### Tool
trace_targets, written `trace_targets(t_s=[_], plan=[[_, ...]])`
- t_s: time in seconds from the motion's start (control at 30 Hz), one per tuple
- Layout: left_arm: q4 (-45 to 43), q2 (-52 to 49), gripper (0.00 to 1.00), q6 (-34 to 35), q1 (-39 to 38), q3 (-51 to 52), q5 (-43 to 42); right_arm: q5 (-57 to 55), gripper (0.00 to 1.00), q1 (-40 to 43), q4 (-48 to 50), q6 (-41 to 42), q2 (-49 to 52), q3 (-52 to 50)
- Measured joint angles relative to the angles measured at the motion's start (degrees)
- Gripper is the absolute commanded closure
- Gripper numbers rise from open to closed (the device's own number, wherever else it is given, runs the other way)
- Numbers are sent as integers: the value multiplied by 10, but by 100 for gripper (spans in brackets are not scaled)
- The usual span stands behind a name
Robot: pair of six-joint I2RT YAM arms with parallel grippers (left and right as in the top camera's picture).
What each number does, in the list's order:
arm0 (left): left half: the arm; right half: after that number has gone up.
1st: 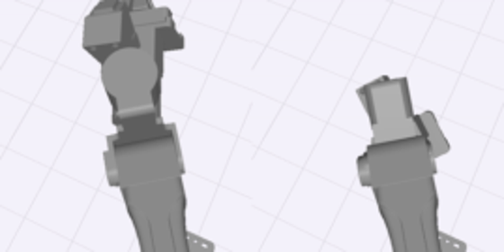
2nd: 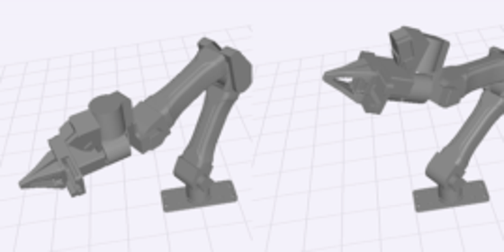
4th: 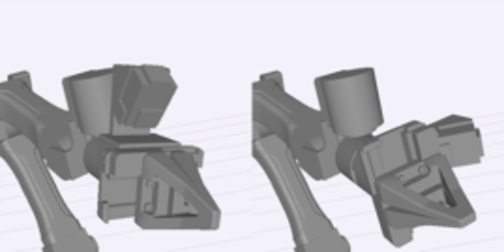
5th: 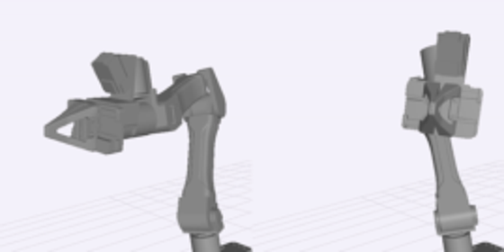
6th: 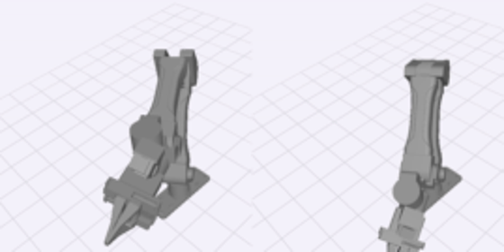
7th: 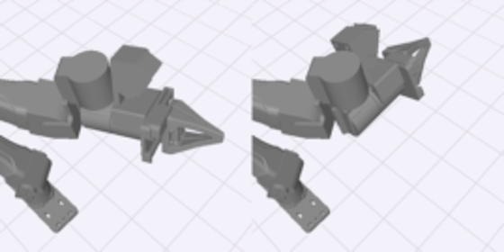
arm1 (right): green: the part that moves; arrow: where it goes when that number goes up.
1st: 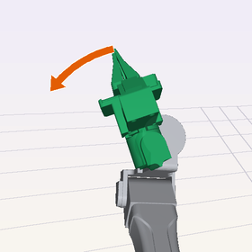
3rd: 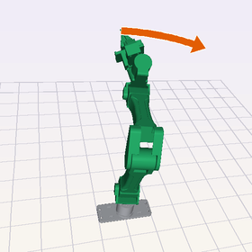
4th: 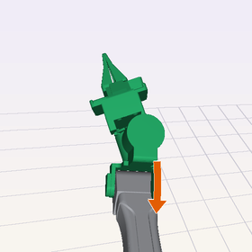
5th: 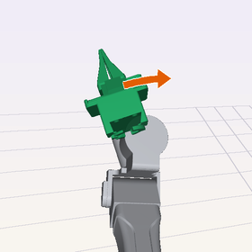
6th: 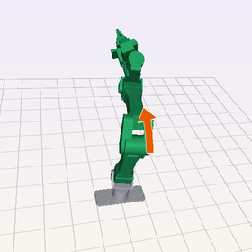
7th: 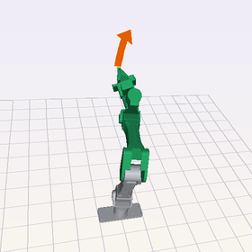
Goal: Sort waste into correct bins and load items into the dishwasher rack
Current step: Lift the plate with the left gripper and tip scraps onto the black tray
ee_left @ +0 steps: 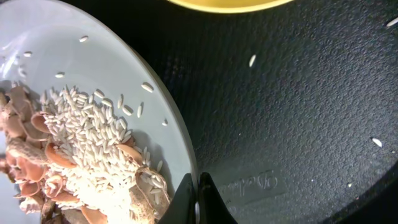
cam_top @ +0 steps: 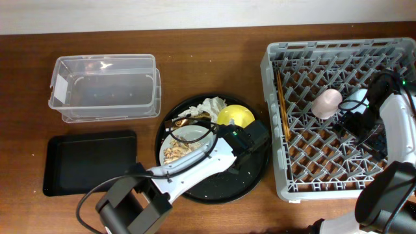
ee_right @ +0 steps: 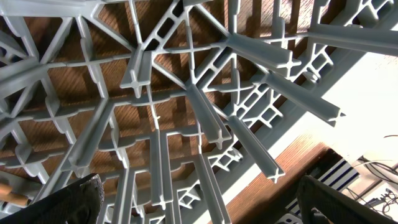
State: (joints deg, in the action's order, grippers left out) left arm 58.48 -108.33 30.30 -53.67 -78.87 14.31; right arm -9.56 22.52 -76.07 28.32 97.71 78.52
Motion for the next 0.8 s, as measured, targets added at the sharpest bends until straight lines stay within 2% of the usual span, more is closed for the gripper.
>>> trace_targets(t_s=[0.17, 0.27, 0.43, 0.8], plan=[[16, 76, 99, 9, 7, 0, 10, 0, 2, 0, 0, 0, 0, 0], [41, 128, 99, 11, 42, 0, 10, 0, 2, 0, 0, 0, 0, 0], [65, 168, 99, 4, 158, 0, 1, 0, 2, 0, 0, 0, 0, 0], [56, 170, 99, -62, 398, 0, -127, 0, 2, 0, 0, 0, 0, 0]])
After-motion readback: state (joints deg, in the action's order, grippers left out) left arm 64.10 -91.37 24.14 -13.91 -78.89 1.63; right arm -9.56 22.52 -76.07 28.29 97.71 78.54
